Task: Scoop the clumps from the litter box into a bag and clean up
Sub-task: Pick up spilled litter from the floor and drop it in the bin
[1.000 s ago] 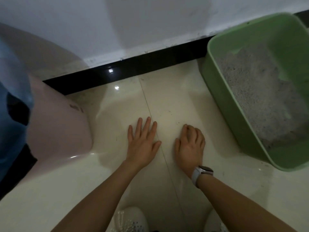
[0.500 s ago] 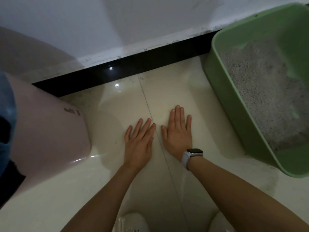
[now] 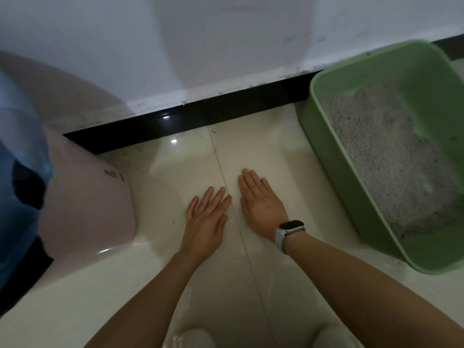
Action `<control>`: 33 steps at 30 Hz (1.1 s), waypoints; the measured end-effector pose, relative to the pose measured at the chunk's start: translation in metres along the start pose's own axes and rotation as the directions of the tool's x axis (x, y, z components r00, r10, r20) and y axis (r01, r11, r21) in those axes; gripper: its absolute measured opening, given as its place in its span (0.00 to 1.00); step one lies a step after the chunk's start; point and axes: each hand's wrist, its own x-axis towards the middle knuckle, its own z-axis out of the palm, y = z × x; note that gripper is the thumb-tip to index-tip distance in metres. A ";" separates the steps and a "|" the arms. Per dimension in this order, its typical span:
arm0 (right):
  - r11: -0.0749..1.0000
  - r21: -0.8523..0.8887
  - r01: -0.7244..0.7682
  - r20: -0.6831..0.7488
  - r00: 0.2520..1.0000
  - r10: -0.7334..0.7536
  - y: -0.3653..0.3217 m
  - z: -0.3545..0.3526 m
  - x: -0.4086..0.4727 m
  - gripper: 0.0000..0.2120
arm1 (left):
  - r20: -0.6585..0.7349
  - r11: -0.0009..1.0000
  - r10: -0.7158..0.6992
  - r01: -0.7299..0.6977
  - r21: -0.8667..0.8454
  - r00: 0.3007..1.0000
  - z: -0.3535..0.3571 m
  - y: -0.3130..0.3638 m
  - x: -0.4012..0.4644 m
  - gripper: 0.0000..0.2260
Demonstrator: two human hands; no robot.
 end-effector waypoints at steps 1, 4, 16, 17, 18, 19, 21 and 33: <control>0.999 -0.029 0.015 -0.014 1.000 -0.016 0.000 -0.001 -0.003 0.28 | -0.003 1.000 0.003 -0.003 0.006 1.000 0.000 0.000 0.000 0.20; 0.997 -0.068 0.034 -0.007 0.999 -0.034 0.006 0.001 -0.014 0.27 | -0.024 1.000 0.010 -0.010 0.019 1.000 0.001 -0.001 0.000 0.19; 0.936 0.269 -0.228 -0.260 0.918 0.299 0.017 -0.013 -0.035 0.24 | -0.064 0.999 0.031 -0.032 -0.023 0.998 0.003 -0.003 -0.001 0.19; 0.931 0.241 -0.275 -0.248 0.910 0.333 0.017 -0.010 -0.035 0.24 | -0.063 0.999 0.029 -0.030 -0.025 0.998 0.003 -0.003 -0.001 0.19; 0.932 0.205 -0.300 -0.246 0.905 0.346 0.016 -0.006 -0.035 0.24 | -0.061 0.999 0.027 -0.029 -0.026 0.998 0.003 -0.003 -0.001 0.18; 0.935 0.163 -0.316 -0.239 0.906 0.348 0.013 0.000 -0.035 0.25 | -0.056 0.999 0.027 -0.028 -0.027 0.998 0.003 -0.003 -0.001 0.18; 0.935 0.107 -0.339 -0.162 0.921 0.353 0.004 0.010 -0.036 0.28 | -0.044 0.999 0.025 -0.026 -0.026 0.999 0.003 -0.003 -0.001 0.19; 0.955 0.090 -0.284 -0.062 0.955 0.290 0.007 0.011 -0.028 0.34 | -0.054 0.999 0.012 -0.014 -0.044 0.998 0.003 -0.002 -0.001 0.19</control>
